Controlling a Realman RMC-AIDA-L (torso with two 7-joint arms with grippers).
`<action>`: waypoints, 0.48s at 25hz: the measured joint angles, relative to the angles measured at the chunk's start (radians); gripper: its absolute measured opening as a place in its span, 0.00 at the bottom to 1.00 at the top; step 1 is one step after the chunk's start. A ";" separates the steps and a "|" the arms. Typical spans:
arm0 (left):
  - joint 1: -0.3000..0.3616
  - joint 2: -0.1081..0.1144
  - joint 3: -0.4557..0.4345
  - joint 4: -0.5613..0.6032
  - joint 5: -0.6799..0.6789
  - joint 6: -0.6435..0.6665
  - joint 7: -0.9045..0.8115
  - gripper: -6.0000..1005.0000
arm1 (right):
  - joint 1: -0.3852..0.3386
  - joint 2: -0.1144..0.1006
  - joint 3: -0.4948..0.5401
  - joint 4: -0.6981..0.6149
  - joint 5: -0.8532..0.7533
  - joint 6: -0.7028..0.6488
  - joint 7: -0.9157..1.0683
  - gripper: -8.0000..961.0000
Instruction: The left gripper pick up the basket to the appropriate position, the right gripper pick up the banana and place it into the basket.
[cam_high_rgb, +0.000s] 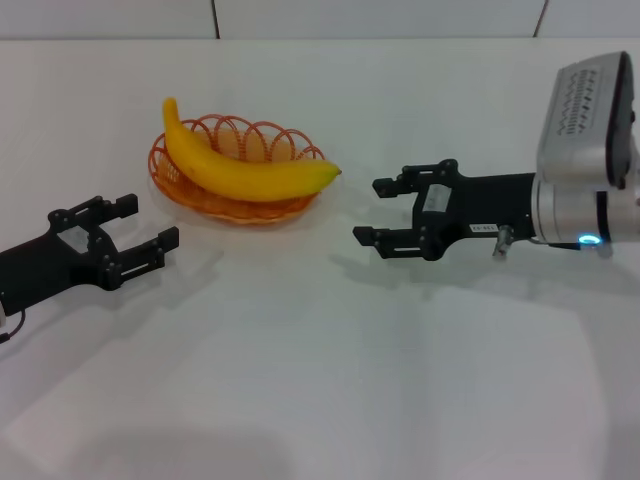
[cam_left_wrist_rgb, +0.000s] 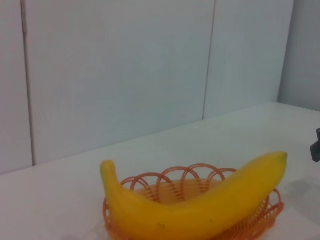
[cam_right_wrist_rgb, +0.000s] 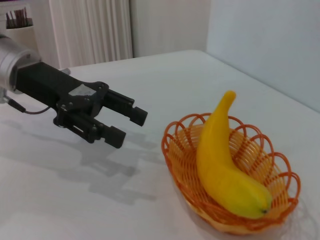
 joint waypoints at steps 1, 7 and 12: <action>0.000 0.000 0.000 0.000 0.000 0.000 0.000 0.77 | -0.002 -0.001 0.004 0.002 0.000 0.000 -0.002 0.71; -0.002 0.000 0.000 -0.001 0.000 0.000 0.000 0.77 | -0.005 0.000 0.066 0.057 0.009 -0.036 -0.066 0.71; -0.005 0.000 0.000 -0.001 0.000 0.000 0.000 0.77 | 0.003 0.000 0.129 0.095 0.010 -0.076 -0.103 0.71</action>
